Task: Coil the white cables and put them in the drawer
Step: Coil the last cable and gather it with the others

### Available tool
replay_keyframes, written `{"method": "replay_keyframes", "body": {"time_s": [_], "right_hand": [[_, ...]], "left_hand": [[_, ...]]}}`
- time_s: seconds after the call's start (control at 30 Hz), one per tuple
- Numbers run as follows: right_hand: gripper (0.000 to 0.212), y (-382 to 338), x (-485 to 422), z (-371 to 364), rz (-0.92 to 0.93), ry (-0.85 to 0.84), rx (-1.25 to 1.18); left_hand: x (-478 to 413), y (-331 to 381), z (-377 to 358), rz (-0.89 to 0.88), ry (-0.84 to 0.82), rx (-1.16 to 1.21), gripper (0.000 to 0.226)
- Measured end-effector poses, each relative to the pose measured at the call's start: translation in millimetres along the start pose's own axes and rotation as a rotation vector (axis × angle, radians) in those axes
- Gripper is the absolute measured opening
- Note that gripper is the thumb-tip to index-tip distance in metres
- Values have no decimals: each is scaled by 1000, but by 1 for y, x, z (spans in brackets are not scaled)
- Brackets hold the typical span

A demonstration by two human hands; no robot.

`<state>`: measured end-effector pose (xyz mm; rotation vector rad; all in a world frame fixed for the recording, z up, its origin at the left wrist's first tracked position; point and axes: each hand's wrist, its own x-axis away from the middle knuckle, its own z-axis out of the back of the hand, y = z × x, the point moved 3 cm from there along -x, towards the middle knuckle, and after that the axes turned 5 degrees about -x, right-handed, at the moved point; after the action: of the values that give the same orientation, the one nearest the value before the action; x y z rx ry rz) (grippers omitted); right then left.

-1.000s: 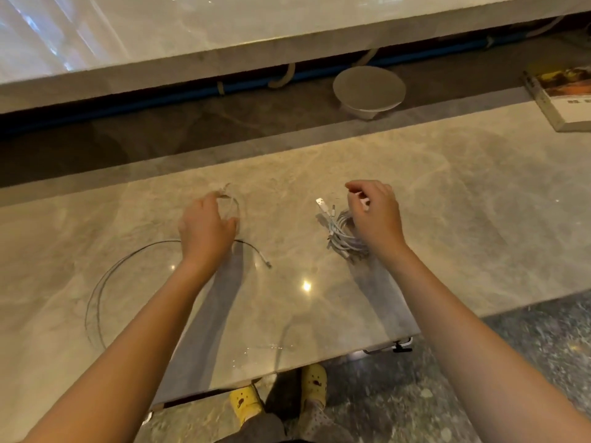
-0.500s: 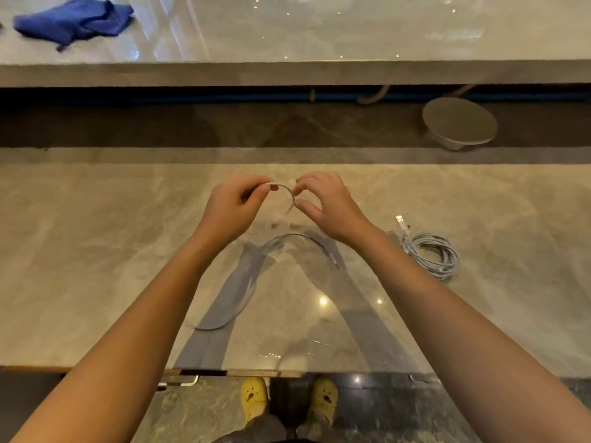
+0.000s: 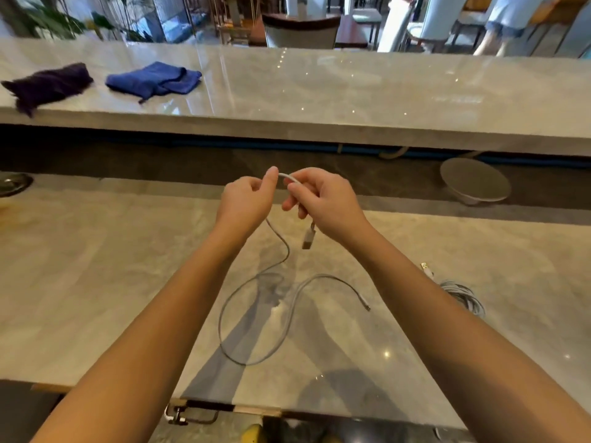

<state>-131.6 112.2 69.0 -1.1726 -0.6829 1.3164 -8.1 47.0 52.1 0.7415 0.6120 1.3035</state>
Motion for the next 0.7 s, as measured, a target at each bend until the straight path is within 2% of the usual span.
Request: {"method": "replay_keyframes", "body": {"time_s": [0.13,0.27,0.4,0.43,0.53,0.57,0.63,0.7], "right_hand": [[21,-14,-6,3,-23,-2,-40],[22,-24,-9,-2,13,-104,57],[26,-29,-8,-8,29,-285,174],[27,-30,-9,-6,34,-253,186],[23,-32,-21,11,81,73,217],[29,-33,-26,14,111,119,251],[41,-35,-36,10,158,31,308],[31,-36,-42,1,146,-79,224]], "left_hand": [[-7,7,17,-1,-19,135,62],[-8,18,28,42,-202,370,35],[-8,24,45,93,-206,654,28],[-10,26,49,99,-206,689,29],[-10,35,65,25,-254,597,30],[-9,39,68,-4,-285,582,30],[-6,47,75,-61,-375,615,27],[-6,52,79,-118,-450,678,24]]}}
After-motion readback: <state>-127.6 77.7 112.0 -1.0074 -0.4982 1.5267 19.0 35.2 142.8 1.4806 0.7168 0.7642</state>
